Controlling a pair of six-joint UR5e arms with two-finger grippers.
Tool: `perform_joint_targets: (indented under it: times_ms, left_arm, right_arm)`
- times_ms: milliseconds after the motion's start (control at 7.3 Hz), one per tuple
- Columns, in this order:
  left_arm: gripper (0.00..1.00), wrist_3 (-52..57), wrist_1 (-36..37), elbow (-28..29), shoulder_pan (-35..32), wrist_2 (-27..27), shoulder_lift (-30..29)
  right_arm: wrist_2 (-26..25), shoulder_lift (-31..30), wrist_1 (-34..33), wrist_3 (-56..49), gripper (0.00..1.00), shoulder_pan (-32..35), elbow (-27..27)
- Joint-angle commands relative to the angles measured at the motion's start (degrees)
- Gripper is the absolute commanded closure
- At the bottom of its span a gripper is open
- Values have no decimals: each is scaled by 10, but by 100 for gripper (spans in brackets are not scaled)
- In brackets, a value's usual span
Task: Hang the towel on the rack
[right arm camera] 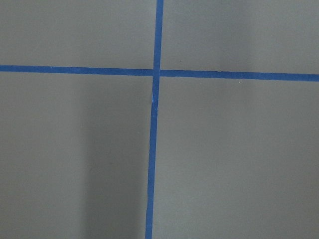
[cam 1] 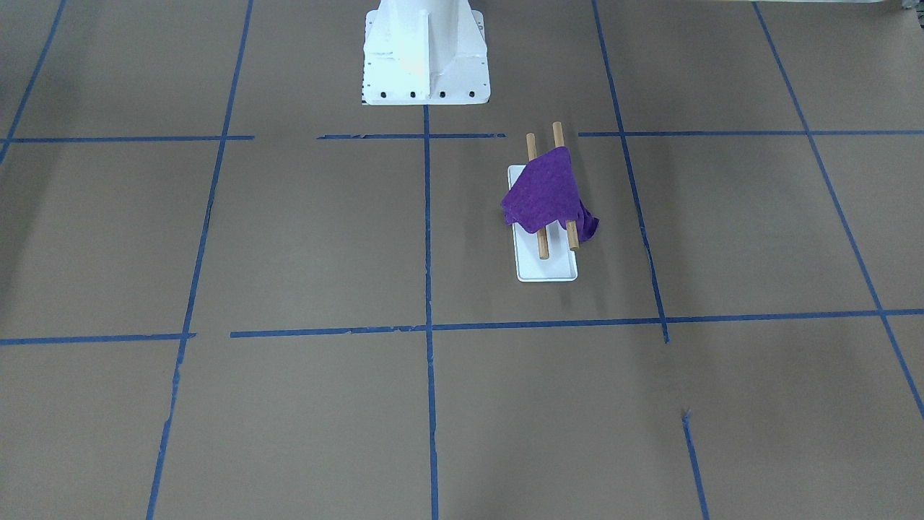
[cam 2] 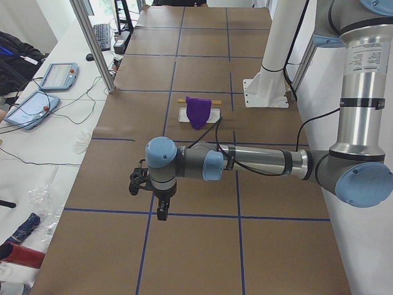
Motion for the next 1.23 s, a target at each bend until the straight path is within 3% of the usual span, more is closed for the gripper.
perform_joint_targets:
  times_ms: [0, 1096]
  left_arm:
    - [0, -1, 0, -1, 1, 0, 0]
    - [0, -2, -22, 4, 1, 0, 1]
  right_arm:
    - [-1, -2, 3, -1, 0, 0, -3]
    - [0, 1, 4, -1, 0, 0, -1]
